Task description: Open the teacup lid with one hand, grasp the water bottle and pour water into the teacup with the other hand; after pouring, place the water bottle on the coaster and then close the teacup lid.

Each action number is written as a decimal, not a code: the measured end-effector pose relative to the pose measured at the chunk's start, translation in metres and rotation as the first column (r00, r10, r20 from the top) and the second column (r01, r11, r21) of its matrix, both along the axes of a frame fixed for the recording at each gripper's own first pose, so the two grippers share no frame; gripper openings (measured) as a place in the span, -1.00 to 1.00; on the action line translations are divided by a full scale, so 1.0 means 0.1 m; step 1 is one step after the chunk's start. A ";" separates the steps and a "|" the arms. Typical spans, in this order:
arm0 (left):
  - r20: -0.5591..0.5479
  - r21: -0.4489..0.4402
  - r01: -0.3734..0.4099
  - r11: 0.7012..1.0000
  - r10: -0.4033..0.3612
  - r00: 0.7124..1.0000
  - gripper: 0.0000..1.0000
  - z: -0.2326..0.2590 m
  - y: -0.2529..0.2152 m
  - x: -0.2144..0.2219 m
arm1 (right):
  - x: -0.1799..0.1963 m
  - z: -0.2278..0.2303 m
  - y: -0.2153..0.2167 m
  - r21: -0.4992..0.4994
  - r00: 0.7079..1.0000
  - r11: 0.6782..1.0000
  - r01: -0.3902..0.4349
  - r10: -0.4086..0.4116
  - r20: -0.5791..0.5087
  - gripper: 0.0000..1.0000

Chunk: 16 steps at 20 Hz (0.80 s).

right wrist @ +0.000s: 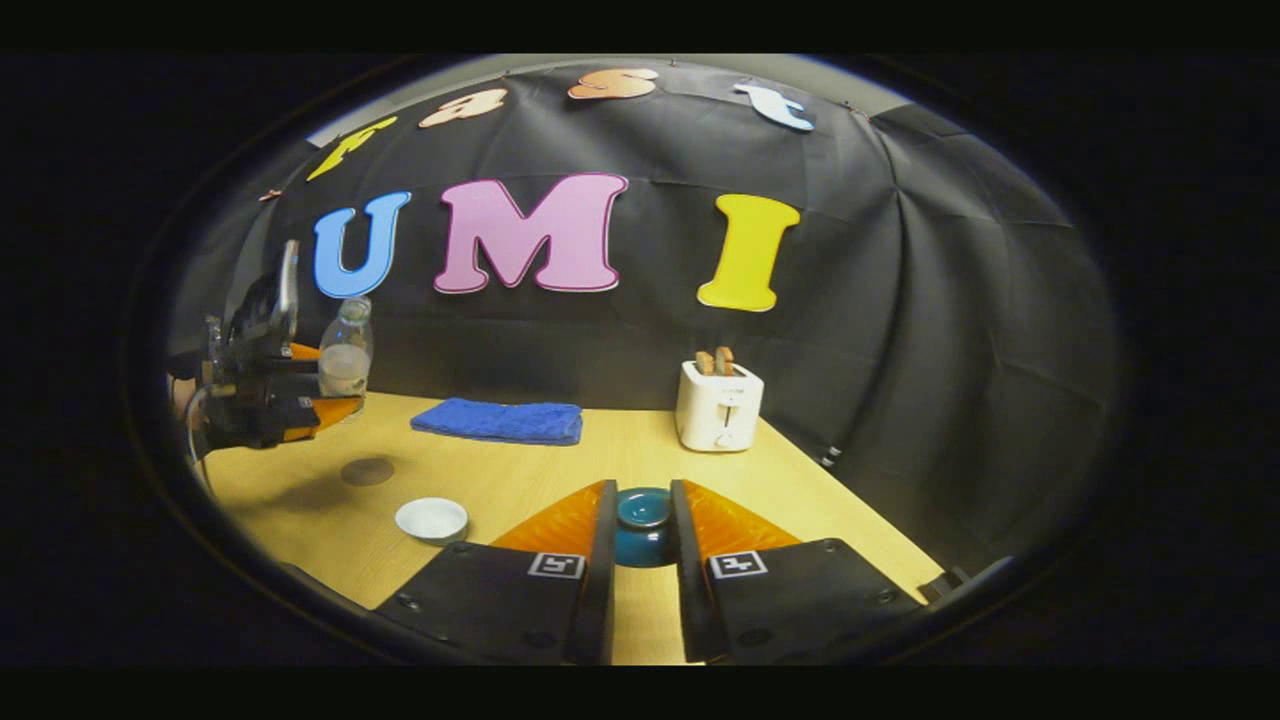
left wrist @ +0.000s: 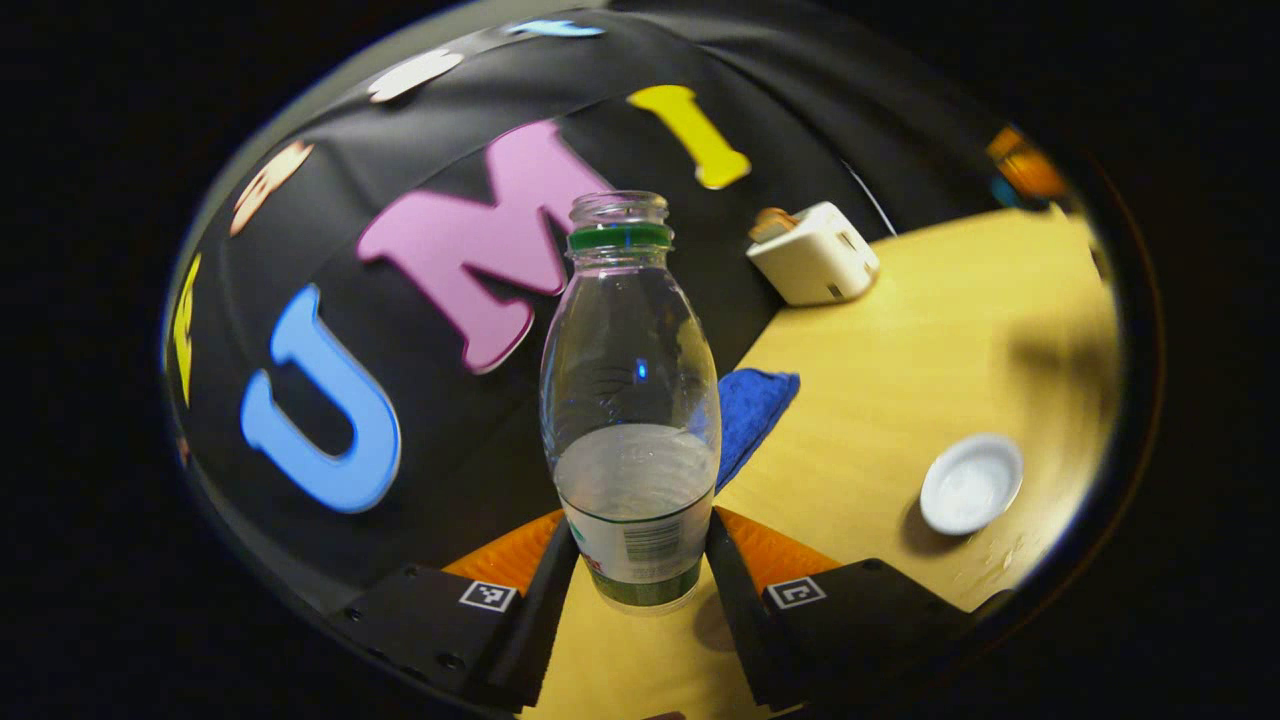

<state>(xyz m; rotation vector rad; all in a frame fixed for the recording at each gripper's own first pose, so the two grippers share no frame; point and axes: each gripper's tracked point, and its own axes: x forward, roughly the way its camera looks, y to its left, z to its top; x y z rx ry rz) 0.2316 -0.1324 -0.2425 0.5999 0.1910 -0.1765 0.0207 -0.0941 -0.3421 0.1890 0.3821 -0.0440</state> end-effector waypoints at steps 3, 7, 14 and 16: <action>-0.060 -0.254 -0.069 0.965 0.055 0.997 0.51 -0.22 0.01 0.06 | 0.10 0.02 0.12 0.001 1.000 1.000 -0.015 0.015 0.001 -0.48; -0.122 -0.424 -0.174 0.889 0.135 0.983 0.52 -0.47 0.07 0.11 | 0.21 0.02 0.26 0.004 1.000 1.000 -0.031 0.031 -0.002 -0.46; -0.170 -0.492 -0.228 0.840 0.165 0.972 0.53 -0.80 0.13 0.23 | 0.30 0.00 0.41 0.006 0.999 0.999 -0.044 0.044 -0.023 -0.39; -0.185 -0.492 -0.239 0.837 0.168 0.968 0.53 -0.90 0.18 0.25 | 0.32 0.01 0.44 0.004 0.999 0.999 -0.048 0.048 -0.026 -0.49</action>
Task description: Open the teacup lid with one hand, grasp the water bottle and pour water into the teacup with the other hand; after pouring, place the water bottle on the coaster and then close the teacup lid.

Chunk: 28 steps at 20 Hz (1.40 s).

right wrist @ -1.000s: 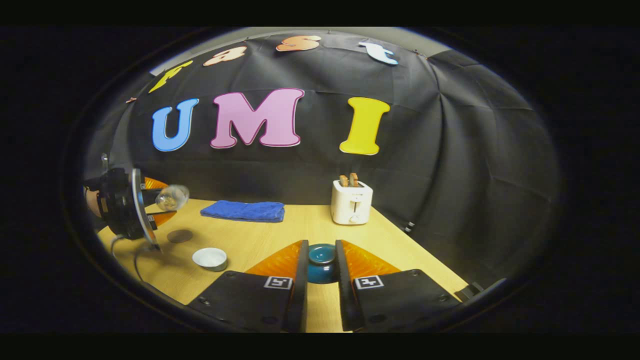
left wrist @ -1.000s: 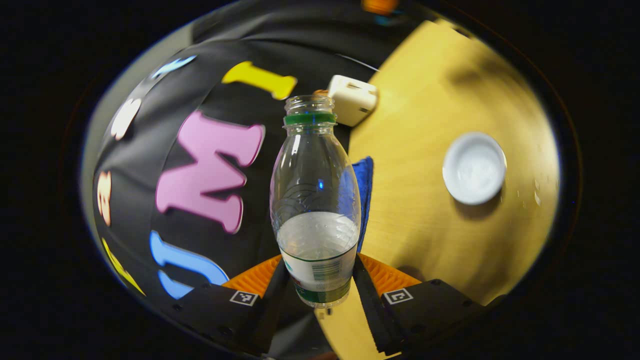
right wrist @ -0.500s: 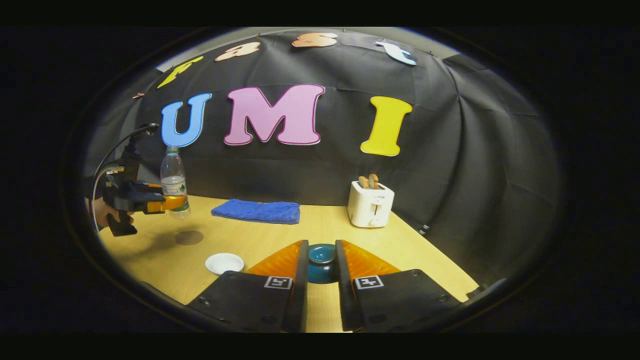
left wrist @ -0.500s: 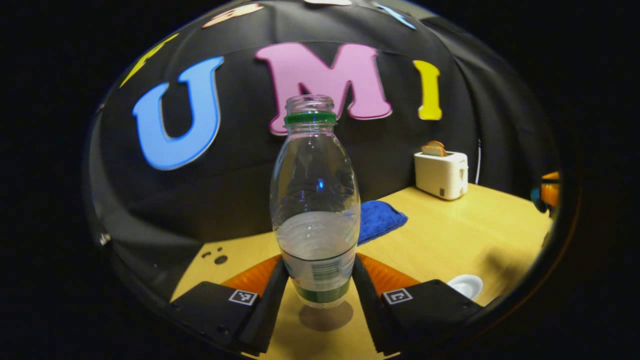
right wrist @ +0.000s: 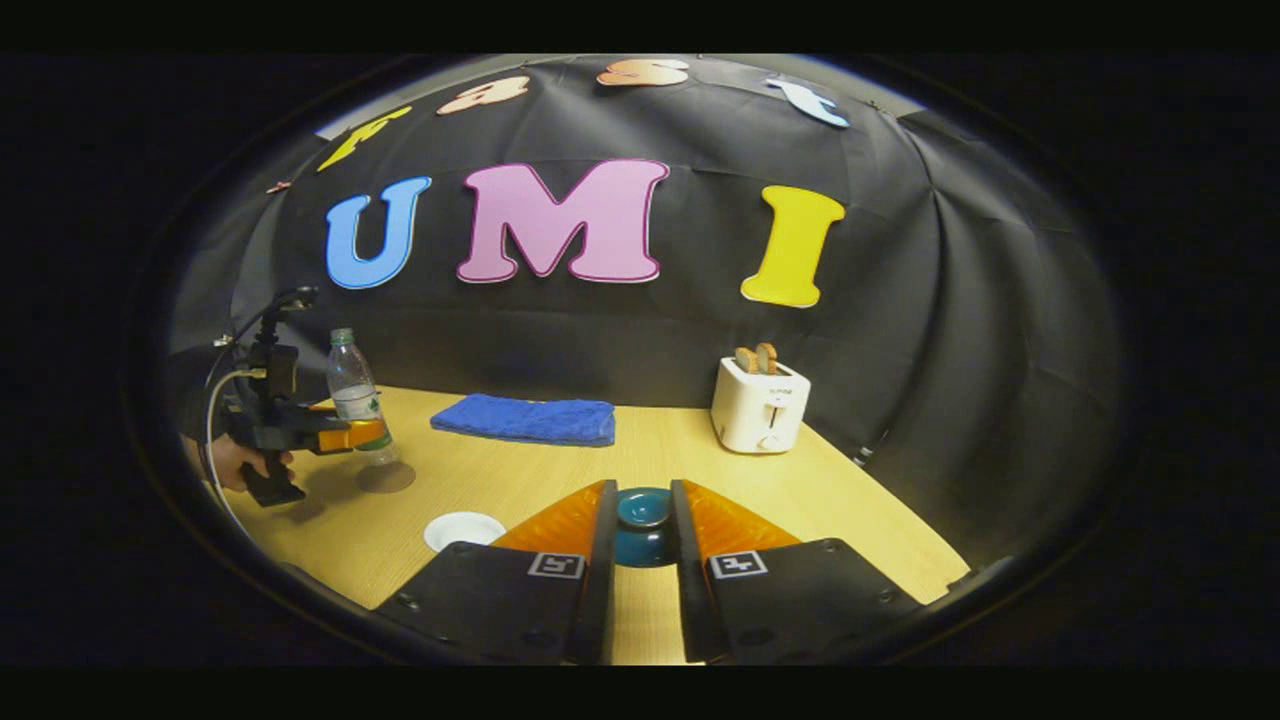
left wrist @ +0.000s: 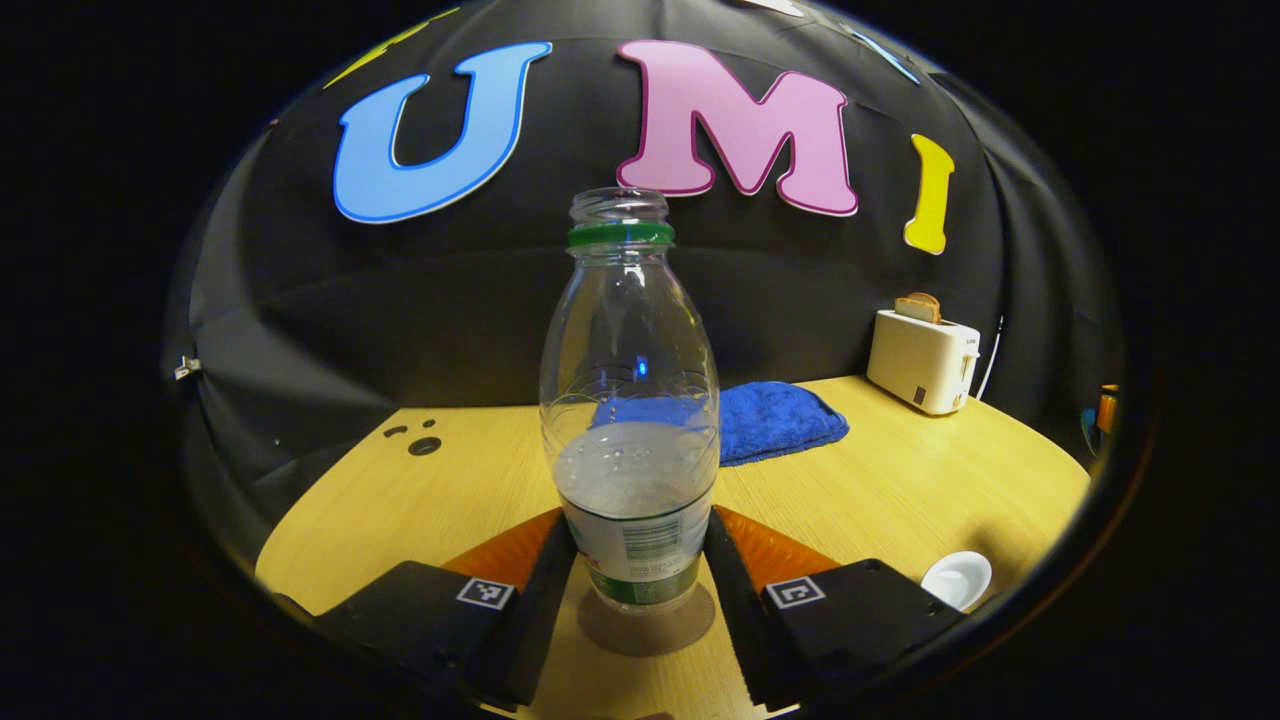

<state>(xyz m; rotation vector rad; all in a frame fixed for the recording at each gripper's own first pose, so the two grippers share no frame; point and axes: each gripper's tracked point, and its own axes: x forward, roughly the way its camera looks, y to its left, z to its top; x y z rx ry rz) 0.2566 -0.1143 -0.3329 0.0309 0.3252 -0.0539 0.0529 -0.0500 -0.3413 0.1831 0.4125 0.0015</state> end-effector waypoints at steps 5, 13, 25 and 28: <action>-0.024 -0.015 0.000 1.000 0.000 1.000 0.53 -0.18 -0.01 -0.03 | 0.07 -0.01 0.10 -0.003 1.000 1.000 -0.012 0.012 -0.009 -0.50; -0.054 -0.021 0.008 1.000 -0.009 0.998 0.84 -0.35 0.03 -0.08 | 0.16 -0.04 0.30 0.007 0.999 0.999 -0.037 0.037 -0.016 -0.42; -0.097 -0.029 -0.012 1.000 0.009 0.995 0.99 -0.50 0.10 -0.66 | 0.26 -0.15 0.99 0.094 0.988 0.983 -0.155 0.156 -0.004 -0.30; -0.118 -0.017 -0.039 0.999 0.037 0.992 0.98 -0.54 0.17 -0.89 | 0.22 -0.27 1.27 0.125 0.979 0.972 -0.201 0.204 -0.013 -0.30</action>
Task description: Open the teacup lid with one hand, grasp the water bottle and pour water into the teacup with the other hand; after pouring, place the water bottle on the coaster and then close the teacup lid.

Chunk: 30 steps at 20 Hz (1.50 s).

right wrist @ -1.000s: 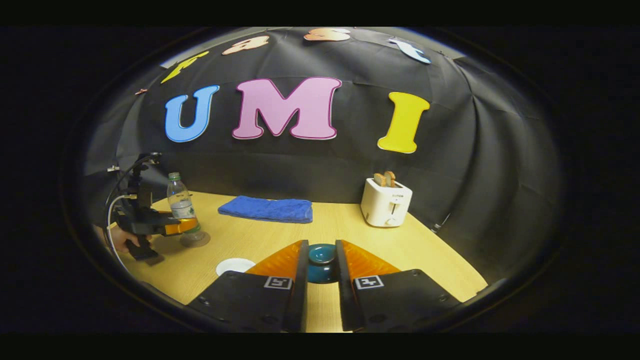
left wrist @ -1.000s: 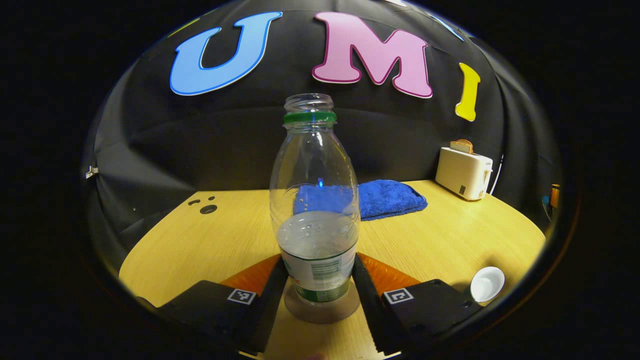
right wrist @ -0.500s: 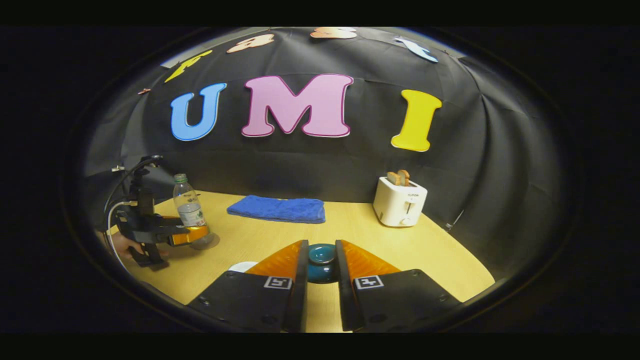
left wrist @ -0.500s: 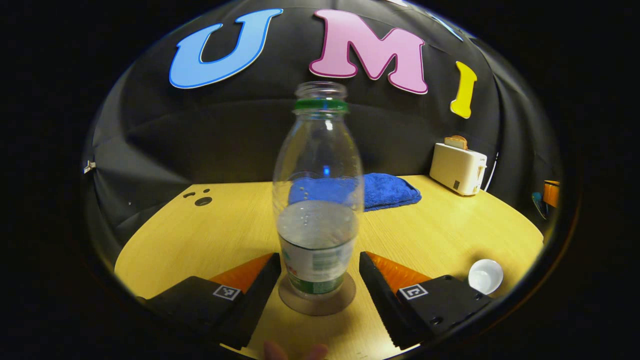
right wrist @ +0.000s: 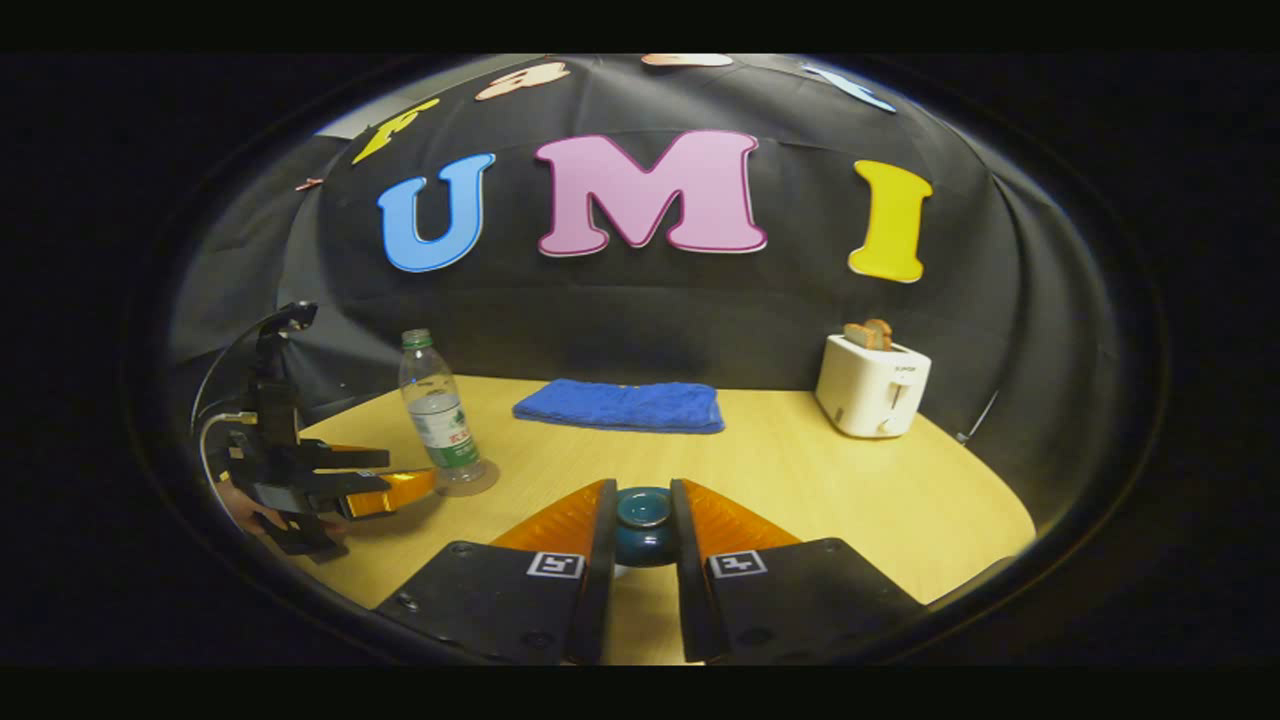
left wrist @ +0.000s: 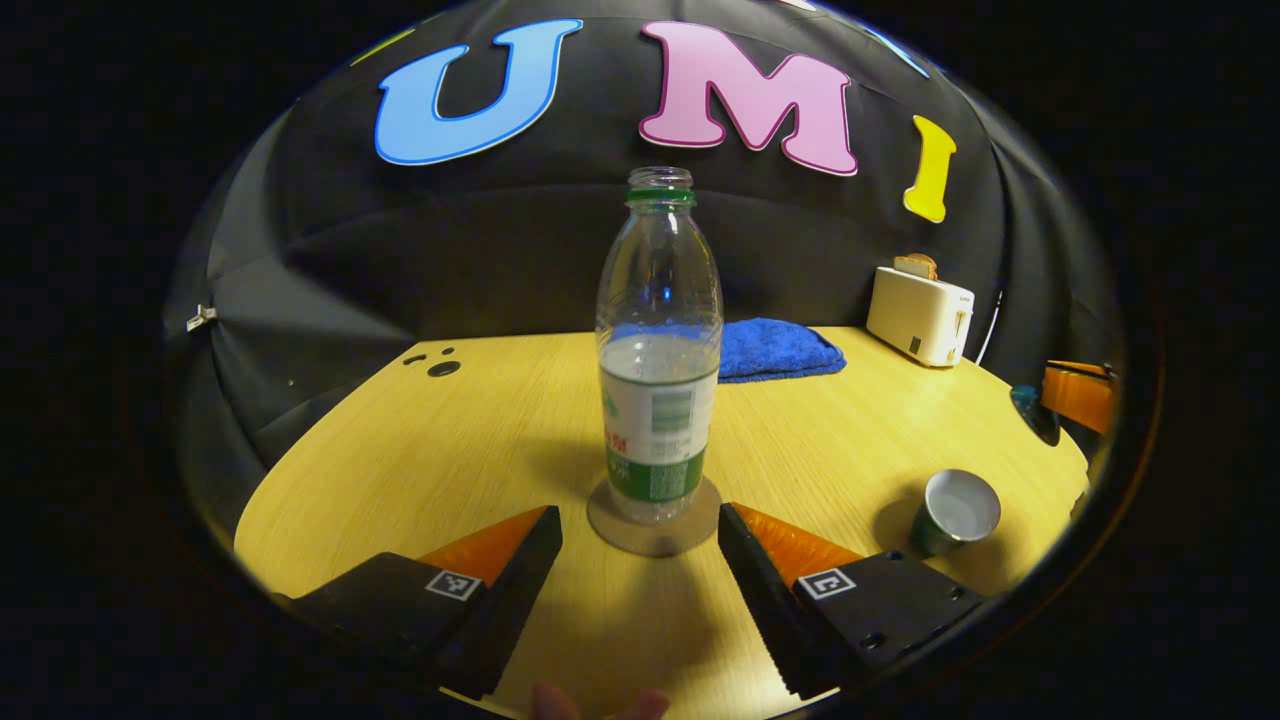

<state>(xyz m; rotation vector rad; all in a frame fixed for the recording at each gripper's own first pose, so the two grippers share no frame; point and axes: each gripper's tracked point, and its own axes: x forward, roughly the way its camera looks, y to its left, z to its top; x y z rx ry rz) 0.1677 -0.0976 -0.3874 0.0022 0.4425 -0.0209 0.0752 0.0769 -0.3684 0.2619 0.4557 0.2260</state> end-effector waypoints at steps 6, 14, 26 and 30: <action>-0.007 -0.039 -0.077 0.996 0.077 0.997 0.98 0.07 0.10 -0.31 | -0.09 -0.28 0.34 0.036 0.998 0.998 -0.051 0.052 -0.037 -0.39; 0.002 -0.044 -0.076 0.996 0.076 0.997 0.99 0.11 0.11 -0.40 | -0.08 -0.49 0.45 0.031 0.997 0.998 -0.062 0.064 -0.053 -0.39; 0.009 -0.015 -0.075 0.997 0.075 0.997 0.98 0.17 0.14 -0.45 | -0.07 -0.55 0.52 0.000 0.995 0.997 -0.074 0.074 -0.065 -0.10; 0.013 -0.015 -0.077 0.997 0.077 0.997 0.98 0.29 0.14 -0.49 | -0.11 -0.38 0.48 0.005 0.996 0.998 -0.067 0.067 -0.060 0.82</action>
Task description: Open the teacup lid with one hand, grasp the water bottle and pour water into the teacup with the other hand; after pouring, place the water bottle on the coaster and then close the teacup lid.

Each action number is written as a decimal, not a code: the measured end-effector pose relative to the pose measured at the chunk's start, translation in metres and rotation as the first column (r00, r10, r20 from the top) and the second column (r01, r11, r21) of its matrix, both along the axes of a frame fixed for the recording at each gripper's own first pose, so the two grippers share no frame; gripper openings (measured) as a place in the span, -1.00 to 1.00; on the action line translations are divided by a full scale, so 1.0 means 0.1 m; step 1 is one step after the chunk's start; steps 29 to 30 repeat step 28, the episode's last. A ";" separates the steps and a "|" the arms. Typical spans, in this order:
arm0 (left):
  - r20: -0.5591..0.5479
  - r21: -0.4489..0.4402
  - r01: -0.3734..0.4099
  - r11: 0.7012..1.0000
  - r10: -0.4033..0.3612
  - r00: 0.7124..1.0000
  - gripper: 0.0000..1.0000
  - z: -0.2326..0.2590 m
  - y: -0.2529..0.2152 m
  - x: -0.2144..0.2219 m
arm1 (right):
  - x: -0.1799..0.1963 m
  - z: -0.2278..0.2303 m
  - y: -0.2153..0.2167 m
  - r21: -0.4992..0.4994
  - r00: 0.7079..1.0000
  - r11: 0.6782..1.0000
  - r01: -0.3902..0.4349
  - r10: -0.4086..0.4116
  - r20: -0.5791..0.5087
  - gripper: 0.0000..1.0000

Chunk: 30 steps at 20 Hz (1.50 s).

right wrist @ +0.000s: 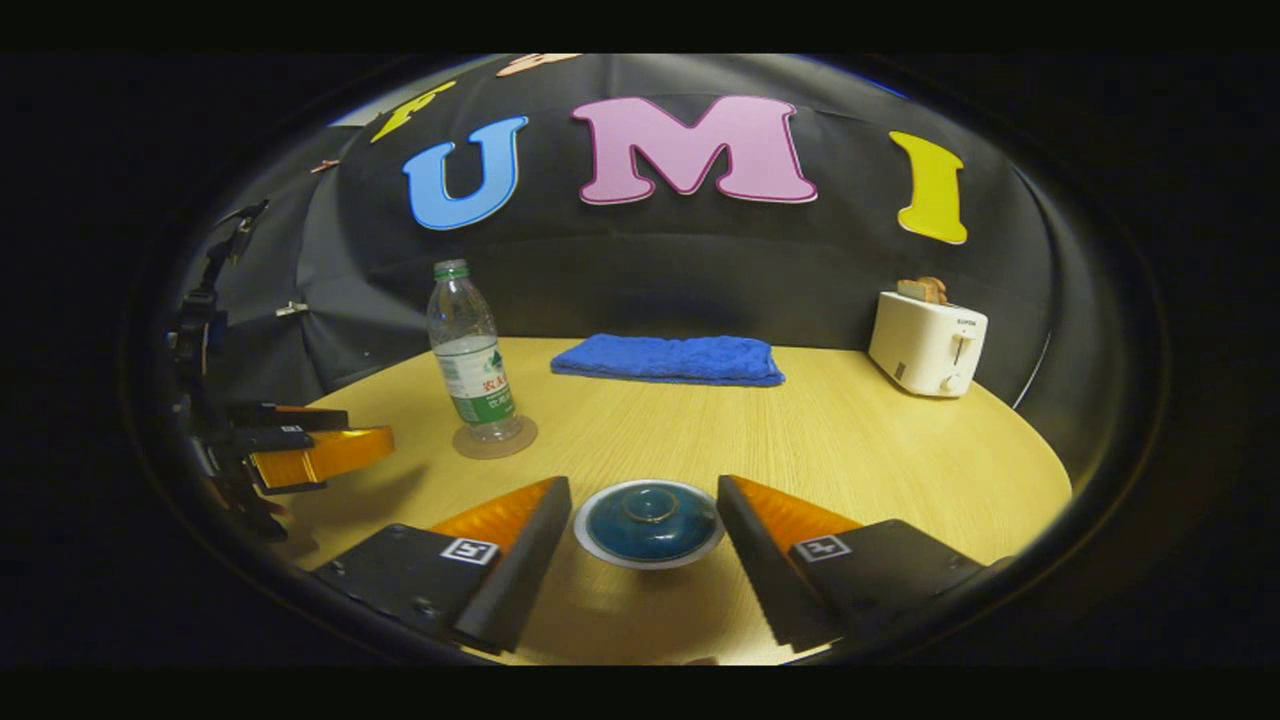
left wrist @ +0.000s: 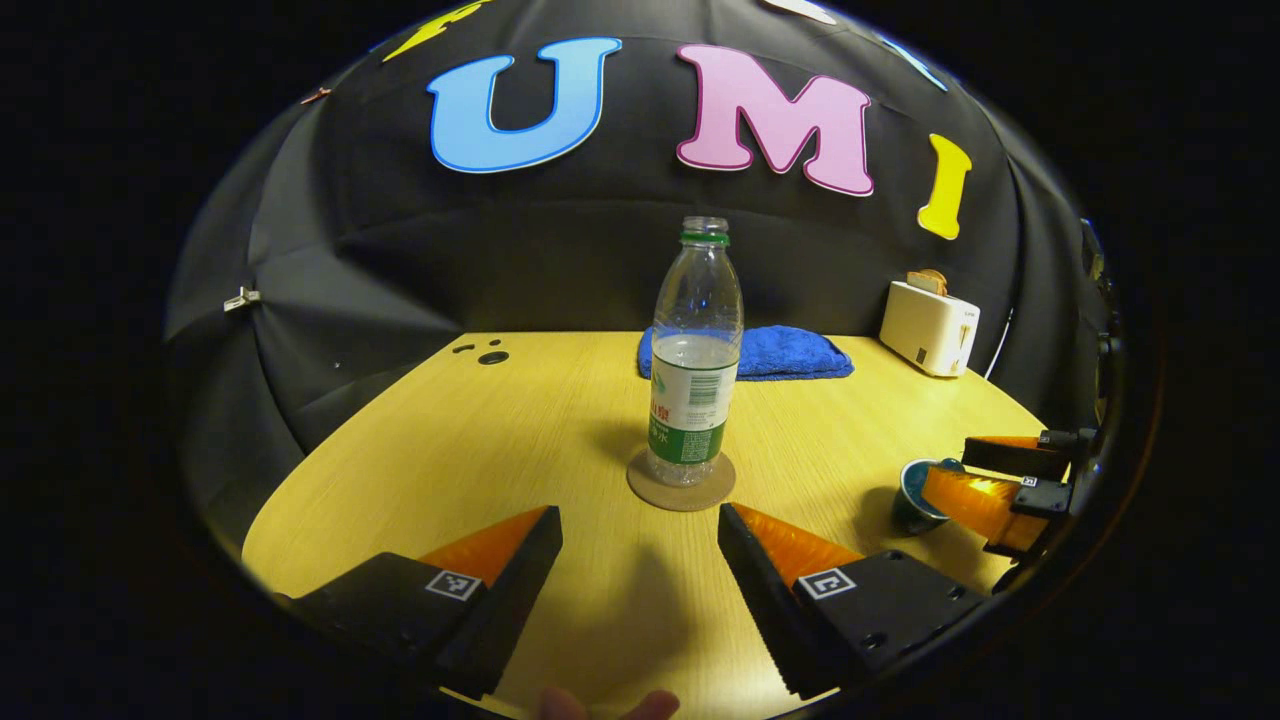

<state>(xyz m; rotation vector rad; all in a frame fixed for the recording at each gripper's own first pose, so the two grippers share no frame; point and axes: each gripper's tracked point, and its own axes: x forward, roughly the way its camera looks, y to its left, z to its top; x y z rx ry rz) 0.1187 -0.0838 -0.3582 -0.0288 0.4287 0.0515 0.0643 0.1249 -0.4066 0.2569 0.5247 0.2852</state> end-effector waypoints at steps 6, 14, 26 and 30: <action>0.017 -0.002 0.009 1.000 -0.009 1.000 0.97 0.52 -0.03 -0.14 | -0.04 0.79 -0.32 -0.023 0.998 0.998 0.064 -0.064 0.025 1.00; 0.054 -0.013 0.028 1.000 -0.027 0.998 0.97 1.36 0.05 -0.41 | -0.18 1.98 -0.60 -0.005 0.983 0.986 0.165 -0.164 0.076 1.00; 0.088 -0.018 0.034 0.999 -0.032 0.996 0.96 1.69 0.01 -0.69 | -0.50 2.37 -1.02 -0.019 0.960 0.967 0.253 -0.249 0.125 0.99; 0.091 -0.006 0.025 1.000 -0.024 0.996 0.97 1.73 -0.05 -0.70 | -0.47 2.37 -1.05 -0.011 0.963 0.971 0.238 -0.234 0.134 0.99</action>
